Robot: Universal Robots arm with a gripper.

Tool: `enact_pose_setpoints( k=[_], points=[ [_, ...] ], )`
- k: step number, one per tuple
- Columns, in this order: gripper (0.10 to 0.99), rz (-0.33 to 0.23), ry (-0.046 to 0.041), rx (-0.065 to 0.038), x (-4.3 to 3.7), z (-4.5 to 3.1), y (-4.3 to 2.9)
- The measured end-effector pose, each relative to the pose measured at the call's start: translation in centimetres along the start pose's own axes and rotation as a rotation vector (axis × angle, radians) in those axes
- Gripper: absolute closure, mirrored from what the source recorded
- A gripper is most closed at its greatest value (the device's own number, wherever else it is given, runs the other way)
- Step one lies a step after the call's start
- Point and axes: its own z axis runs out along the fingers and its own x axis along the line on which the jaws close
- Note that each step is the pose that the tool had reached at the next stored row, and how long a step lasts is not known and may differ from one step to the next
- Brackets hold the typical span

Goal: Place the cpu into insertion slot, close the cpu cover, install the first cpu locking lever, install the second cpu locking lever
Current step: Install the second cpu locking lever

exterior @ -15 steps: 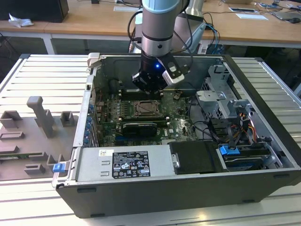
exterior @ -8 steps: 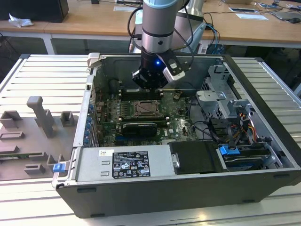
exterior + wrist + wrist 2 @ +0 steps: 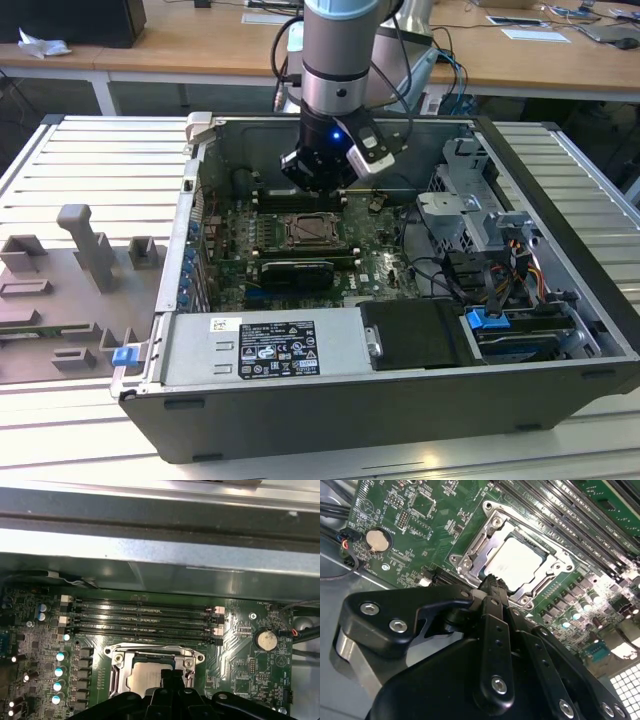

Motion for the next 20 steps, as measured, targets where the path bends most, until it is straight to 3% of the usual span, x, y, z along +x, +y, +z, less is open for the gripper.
enact_pose_setpoints(
  k=[9,13,20],
  points=[
    [0.980,0.000,0.0001,0.000,0.02,-0.15,-0.18],
    [0.980,0.000,-0.0001,0.000,0.00,-1.09,-0.12],
    [0.980,0.000,0.0000,0.000,0.04,-1.11,-0.72]
  ],
)
